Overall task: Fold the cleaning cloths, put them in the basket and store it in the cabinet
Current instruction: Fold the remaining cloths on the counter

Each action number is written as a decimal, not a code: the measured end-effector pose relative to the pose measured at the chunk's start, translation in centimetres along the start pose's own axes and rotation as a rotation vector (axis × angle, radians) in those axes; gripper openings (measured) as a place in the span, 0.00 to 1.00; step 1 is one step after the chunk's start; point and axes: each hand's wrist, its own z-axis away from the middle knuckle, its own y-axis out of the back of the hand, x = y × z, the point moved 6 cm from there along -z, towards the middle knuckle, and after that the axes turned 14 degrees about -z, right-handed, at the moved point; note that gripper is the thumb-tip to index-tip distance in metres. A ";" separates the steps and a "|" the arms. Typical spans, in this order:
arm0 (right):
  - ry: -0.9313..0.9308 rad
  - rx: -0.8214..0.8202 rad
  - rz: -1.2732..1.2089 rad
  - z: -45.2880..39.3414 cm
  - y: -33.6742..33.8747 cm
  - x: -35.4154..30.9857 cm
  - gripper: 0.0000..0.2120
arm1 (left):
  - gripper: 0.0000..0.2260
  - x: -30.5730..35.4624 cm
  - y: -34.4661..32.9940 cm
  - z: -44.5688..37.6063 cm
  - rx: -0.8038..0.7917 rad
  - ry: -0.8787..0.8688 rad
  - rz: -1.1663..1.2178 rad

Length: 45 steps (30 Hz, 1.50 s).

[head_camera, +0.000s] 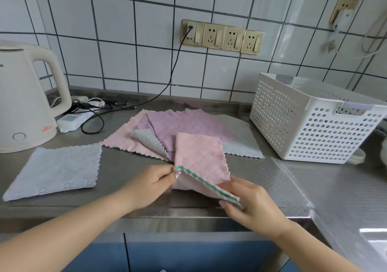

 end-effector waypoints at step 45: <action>-0.773 -0.227 0.335 -10.5 -4.5 13.7 0.31 | 0.25 -4.2 -4.6 -12.5 -0.237 0.217 -0.739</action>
